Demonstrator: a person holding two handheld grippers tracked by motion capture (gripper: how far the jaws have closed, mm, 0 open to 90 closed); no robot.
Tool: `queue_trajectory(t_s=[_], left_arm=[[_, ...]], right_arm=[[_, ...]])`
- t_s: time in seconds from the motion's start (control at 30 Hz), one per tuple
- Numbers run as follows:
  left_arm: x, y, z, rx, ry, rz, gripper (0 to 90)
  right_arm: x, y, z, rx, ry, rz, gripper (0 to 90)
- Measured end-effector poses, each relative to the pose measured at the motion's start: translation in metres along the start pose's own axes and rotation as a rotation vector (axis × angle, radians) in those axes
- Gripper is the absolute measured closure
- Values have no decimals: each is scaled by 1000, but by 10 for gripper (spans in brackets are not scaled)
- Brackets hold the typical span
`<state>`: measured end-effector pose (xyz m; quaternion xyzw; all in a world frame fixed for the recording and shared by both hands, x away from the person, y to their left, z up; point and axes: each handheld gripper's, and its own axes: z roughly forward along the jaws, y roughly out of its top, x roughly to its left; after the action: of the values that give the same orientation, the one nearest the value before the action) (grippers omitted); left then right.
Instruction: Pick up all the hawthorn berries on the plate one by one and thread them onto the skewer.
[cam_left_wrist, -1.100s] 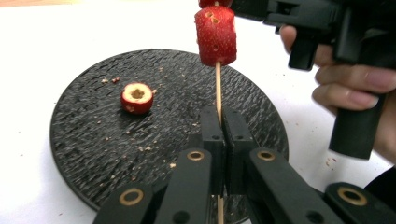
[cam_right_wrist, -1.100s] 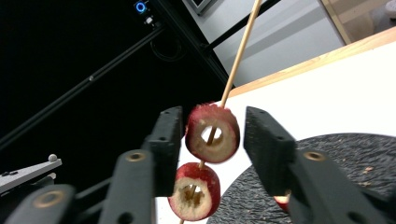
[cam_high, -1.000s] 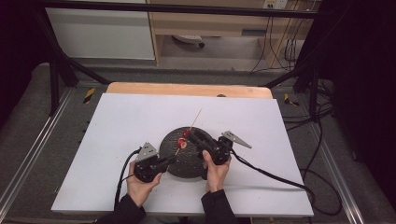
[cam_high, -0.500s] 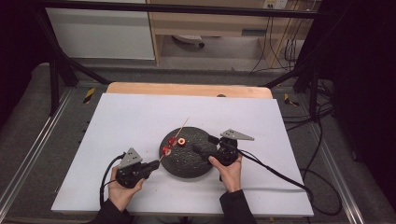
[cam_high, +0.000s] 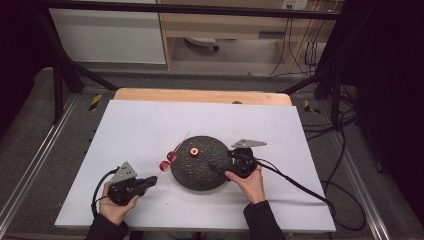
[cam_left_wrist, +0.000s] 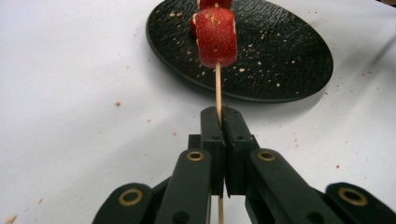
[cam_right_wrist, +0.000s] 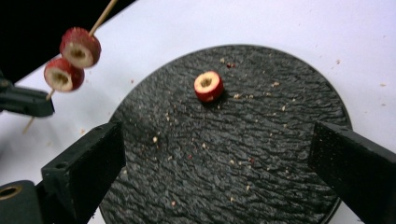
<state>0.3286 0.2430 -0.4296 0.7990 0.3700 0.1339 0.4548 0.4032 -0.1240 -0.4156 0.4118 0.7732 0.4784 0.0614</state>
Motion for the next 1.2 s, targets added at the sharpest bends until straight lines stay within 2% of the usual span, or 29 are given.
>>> queue_trajectory(t_s=[0.37,0.5,0.83,1.2], left_arm=[[9,-10,-8,2,11,-8,882],[9,-12,-10,3,15,-3,882],[12,-13,-11,2,19,-10,881],[11,-13,-9,13,20,-4,882]], right_arm=[[8,17,10,97,-25,-75,45],[12,25,16,117,-23,-94,48],[20,46,37,185,-44,-139,64],[24,63,68,267,-95,-188,100]])
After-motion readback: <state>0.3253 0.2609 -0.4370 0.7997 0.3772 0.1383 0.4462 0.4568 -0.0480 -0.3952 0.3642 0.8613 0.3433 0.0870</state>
